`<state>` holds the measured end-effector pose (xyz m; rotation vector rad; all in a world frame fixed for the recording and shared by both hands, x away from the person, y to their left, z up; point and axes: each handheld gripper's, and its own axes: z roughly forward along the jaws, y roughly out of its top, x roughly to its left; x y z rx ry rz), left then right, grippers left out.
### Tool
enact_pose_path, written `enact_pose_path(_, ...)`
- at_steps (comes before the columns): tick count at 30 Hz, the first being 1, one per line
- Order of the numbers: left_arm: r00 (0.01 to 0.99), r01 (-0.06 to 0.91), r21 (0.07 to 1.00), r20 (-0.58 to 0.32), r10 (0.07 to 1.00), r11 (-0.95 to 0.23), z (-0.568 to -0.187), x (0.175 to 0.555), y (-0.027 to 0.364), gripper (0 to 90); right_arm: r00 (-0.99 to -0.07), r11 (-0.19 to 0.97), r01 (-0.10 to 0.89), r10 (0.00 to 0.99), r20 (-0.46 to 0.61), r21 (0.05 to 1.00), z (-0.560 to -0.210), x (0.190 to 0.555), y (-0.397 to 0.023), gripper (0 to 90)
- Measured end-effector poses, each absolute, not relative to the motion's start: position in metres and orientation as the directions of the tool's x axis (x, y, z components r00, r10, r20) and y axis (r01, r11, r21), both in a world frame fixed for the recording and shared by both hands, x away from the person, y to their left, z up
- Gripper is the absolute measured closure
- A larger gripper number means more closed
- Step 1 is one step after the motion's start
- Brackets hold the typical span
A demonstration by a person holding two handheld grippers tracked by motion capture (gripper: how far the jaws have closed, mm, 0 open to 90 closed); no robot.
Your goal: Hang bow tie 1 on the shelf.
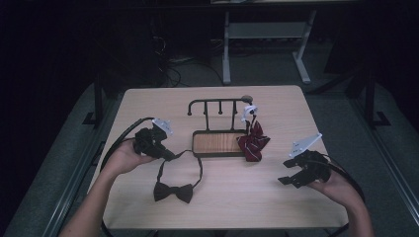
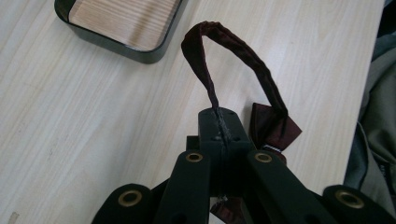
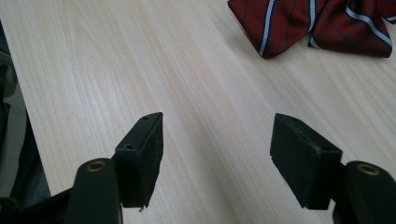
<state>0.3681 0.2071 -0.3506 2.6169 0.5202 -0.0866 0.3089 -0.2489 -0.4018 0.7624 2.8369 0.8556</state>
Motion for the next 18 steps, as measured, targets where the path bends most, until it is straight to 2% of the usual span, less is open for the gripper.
enact_pose_path(18, 0.932, 0.360, 0.446, -0.138, 0.334, -0.819, -0.325, 0.365, 0.210, 89.5, -0.868, 0.713, 0.440, 0.493, 0.056, 0.546, -0.399, 0.308, -0.249, 33.1)
